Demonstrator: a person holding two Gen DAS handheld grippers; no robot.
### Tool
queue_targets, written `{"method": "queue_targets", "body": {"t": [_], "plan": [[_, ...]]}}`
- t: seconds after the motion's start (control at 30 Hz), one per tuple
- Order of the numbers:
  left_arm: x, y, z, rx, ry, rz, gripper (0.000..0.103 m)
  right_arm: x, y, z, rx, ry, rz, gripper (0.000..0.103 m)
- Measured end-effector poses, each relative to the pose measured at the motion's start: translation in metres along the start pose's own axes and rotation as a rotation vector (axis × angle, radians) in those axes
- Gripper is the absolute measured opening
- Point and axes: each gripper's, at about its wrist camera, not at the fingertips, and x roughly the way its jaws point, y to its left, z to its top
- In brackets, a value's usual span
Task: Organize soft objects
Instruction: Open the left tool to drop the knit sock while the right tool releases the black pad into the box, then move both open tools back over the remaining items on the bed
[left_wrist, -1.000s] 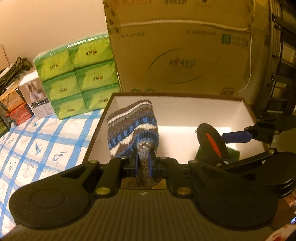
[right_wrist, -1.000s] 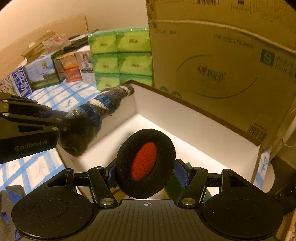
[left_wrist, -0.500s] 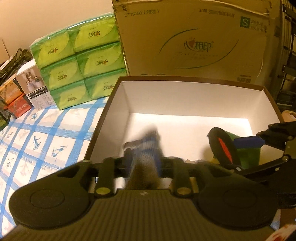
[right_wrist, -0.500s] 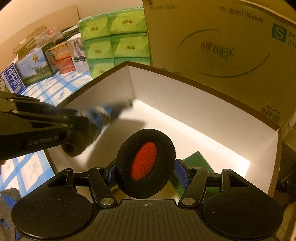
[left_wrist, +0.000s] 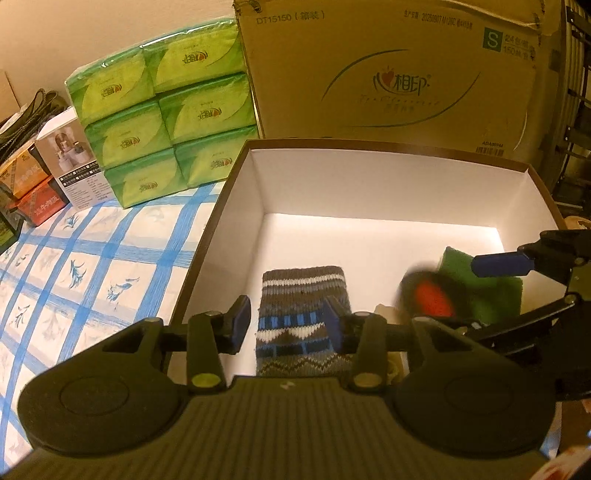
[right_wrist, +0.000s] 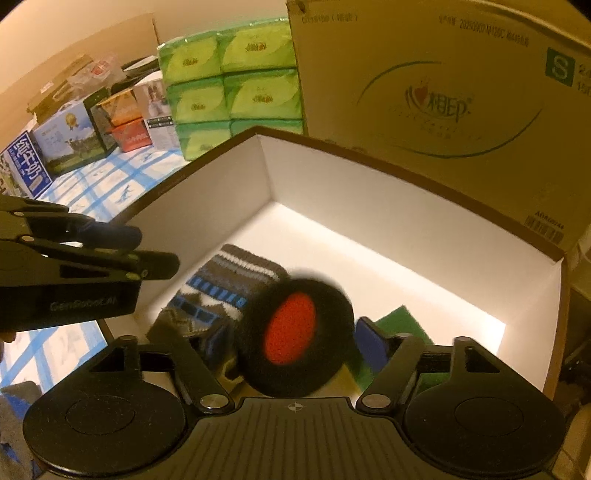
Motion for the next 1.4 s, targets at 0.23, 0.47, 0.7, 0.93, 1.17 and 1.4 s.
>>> {"method": "queue_targets", "body": {"t": [0.23, 0.47, 0.7, 0.93, 1.17, 1.4], "plan": [[-0.019, 0.001, -0.005, 0.008, -0.02, -0.007, 0.045, -0.015, 0.002, -0.004, 0.009, -0.004, -0.008, 0.081], [-0.051, 0.0, -0.015, -0.001, -0.044, -0.039, 0.046, -0.047, 0.005, -0.012, 0.02, -0.042, -0.015, 0.081], [-0.095, -0.007, -0.036, -0.001, -0.064, -0.049, 0.047, -0.087, 0.018, -0.029, 0.001, -0.073, -0.005, 0.081], [-0.138, -0.012, -0.065, -0.013, -0.064, -0.054, 0.048, -0.122, 0.035, -0.054, -0.014, -0.091, 0.047, 0.081], [-0.177, -0.014, -0.103, -0.041, -0.063, -0.037, 0.049, -0.154, 0.053, -0.082, -0.03, -0.095, 0.093, 0.081], [-0.207, -0.008, -0.155, -0.115, -0.033, 0.001, 0.049, -0.175, 0.072, -0.113, -0.05, -0.073, 0.148, 0.081]]}}
